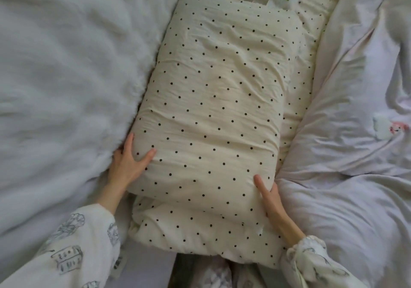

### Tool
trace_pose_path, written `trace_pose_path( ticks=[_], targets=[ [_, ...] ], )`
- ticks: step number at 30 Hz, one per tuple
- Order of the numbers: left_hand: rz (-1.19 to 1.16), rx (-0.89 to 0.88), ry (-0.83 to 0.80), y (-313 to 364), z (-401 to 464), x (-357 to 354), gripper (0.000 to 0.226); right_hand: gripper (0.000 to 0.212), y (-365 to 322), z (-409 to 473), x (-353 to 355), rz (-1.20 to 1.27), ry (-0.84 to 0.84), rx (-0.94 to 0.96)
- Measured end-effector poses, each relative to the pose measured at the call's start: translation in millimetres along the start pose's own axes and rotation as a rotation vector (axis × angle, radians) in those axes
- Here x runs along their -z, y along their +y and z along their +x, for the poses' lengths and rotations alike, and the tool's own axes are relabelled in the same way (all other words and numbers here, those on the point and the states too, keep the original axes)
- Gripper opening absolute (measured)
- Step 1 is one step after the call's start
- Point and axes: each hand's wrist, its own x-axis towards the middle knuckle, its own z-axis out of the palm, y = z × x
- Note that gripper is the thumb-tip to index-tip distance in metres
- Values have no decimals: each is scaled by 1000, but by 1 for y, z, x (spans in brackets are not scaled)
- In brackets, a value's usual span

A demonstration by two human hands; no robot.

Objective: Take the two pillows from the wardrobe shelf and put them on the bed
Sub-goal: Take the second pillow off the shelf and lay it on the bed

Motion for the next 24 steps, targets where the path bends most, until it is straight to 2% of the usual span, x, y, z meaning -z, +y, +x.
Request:
trace_pose_path(
  ticks=[7, 11, 15, 18, 20, 22, 24],
  targets=[
    [-8, 13, 123, 4, -23, 0, 106, 53, -2, -9, 2, 15, -8, 7],
    [-22, 9, 158, -3, -35, -4, 102, 62, 10, -11, 0, -32, 23, -42],
    [-52, -7, 162, -7, -37, -5, 101, 60, 11, -12, -2, -46, 44, -70],
    [1, 6, 125, -6, -35, -8, 98, 76, 11, -9, -2, -51, 28, -119],
    [51, 16, 67, -1, -32, -9, 94, 74, 5, -8, -3, -67, 18, -172],
    [86, 33, 23, 6, -34, -9, 91, 71, -3, -9, -4, -206, 56, -161],
    [149, -38, 74, 14, -41, -10, 82, 69, -12, -11, -6, -538, 171, 9]
  ],
)
